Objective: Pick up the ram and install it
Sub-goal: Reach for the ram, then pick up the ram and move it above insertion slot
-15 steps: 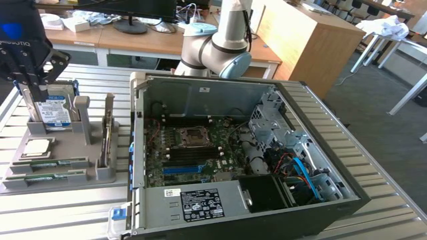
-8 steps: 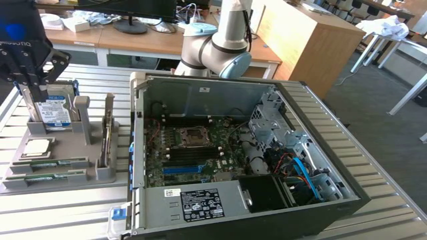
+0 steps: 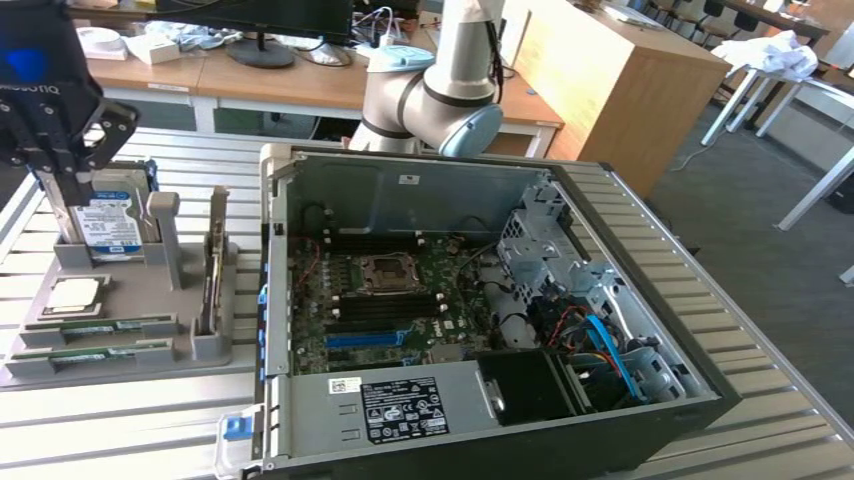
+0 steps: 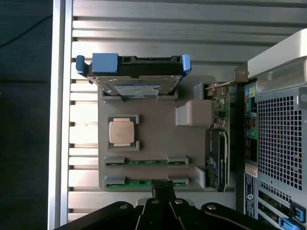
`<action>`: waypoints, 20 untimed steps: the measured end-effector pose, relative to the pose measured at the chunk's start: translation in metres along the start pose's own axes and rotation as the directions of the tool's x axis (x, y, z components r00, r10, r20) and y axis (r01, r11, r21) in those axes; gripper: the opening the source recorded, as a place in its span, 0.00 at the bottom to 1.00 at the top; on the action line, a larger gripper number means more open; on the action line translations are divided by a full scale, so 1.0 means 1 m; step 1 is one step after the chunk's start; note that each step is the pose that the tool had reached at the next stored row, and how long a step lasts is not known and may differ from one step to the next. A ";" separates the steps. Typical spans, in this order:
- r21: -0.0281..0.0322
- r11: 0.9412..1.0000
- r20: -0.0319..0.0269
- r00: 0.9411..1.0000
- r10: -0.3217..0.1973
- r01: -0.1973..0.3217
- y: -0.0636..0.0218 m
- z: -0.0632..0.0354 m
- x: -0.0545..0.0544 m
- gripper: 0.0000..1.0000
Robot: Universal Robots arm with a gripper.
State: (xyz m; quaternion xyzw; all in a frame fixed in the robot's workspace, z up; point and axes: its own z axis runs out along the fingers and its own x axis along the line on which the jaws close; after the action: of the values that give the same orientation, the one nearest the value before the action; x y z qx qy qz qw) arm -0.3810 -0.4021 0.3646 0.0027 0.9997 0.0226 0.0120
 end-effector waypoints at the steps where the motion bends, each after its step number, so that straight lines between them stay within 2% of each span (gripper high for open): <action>1: 0.000 1.000 0.000 1.000 0.000 0.000 -0.0010 -0.0001 0.000 0.10; 8: 0.000 1.000 0.000 1.000 -0.001 0.001 -0.0072 -0.0002 0.001 0.10; 20: 0.000 1.000 0.000 1.000 -0.001 0.001 -0.0073 -0.0002 0.001 0.10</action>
State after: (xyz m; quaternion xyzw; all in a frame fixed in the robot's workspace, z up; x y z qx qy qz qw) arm -0.3817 -0.4093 0.3644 0.0021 0.9997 0.0226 0.0119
